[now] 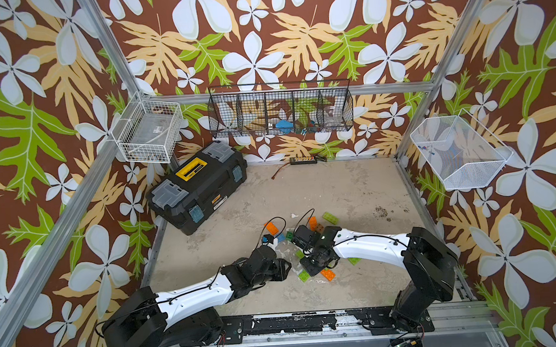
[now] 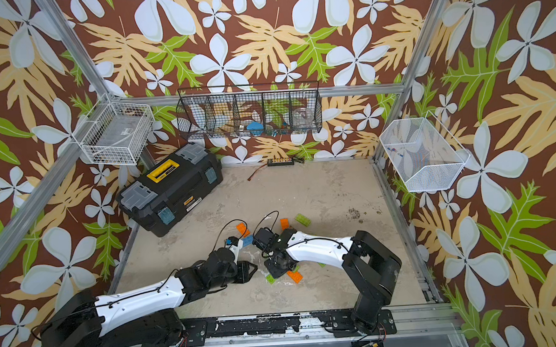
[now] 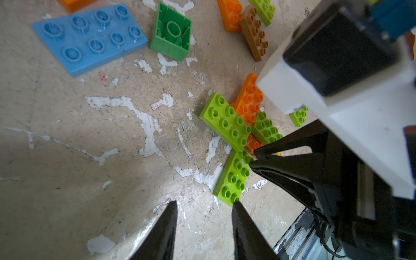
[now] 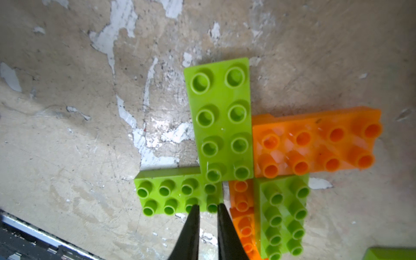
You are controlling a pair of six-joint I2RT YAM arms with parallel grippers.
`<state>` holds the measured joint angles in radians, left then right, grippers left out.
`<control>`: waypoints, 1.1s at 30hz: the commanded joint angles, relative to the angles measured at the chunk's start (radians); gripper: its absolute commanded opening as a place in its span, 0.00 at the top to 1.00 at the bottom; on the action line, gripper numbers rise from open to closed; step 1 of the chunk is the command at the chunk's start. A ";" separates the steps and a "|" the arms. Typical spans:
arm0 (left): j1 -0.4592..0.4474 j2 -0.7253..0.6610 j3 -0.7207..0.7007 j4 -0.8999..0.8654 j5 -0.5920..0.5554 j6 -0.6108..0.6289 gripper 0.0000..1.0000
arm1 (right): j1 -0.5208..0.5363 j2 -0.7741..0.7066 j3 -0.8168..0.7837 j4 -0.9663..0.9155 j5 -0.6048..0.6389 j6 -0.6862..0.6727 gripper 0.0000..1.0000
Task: Assemble a small pinwheel with lego
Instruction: Pick up the lego brick from the center of the board.
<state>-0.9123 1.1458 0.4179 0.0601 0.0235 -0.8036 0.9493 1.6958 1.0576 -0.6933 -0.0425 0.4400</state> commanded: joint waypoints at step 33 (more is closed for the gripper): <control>0.000 -0.005 0.002 -0.005 -0.013 0.012 0.57 | 0.002 0.065 -0.004 -0.007 0.028 0.045 0.86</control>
<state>-0.9123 1.1446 0.4198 0.0597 0.0166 -0.8024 0.9493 1.7485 1.0676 -0.6941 -0.0265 0.4747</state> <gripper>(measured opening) 0.434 0.144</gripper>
